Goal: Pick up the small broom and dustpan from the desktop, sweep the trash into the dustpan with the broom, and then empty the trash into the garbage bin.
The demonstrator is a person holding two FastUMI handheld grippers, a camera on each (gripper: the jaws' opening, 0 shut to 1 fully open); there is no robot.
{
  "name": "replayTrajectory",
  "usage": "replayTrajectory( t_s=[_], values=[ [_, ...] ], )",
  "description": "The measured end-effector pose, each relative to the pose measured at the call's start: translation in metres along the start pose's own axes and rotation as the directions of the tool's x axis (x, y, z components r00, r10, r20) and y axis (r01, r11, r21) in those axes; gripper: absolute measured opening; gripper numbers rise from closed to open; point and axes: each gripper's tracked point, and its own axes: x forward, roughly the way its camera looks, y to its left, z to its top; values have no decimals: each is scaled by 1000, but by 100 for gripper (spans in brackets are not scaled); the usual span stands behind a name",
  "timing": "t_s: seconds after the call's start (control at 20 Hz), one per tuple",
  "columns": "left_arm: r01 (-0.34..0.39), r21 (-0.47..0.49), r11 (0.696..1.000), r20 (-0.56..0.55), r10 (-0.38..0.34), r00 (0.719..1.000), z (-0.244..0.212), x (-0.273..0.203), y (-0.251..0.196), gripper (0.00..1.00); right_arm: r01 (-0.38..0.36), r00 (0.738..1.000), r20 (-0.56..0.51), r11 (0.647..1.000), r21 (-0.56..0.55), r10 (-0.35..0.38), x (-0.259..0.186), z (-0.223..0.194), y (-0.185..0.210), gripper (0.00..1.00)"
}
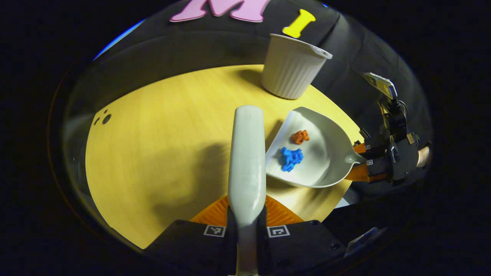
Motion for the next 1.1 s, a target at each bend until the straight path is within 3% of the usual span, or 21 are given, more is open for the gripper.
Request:
replayTrajectory(
  t_s=[0.1,0.2,0.45,0.65,0.7,0.8,1.1],
  values=[
    [-42,-19,999,17,42,999,-10,1,5,25,13,1000,15,1000,15,-14,-15,2,-2,39],
    [-70,-32,997,20,71,997,-28,2,7,25,31,999,32,999,26,-32,-31,5,-9,34],
    [-88,-89,992,26,90,996,-57,-24,23,25,87,994,60,996,8,-88,-99,21,-25,34],
    [-88,-147,985,33,94,995,-81,-26,30,25,85,993,69,993,78,-91,-150,41,-48,34],
    [-88,-163,983,34,95,995,-87,-29,31,25,76,994,72,991,109,-84,-161,47,-51,29],
    [-85,-197,977,37,94,995,-98,-30,32,25,66,992,92,986,155,-81,-179,70,-63,38],
    [-70,-278,958,49,87,995,-130,-40,26,25,143,972,154,969,201,-175,-213,145,-128,34]
  ],
)
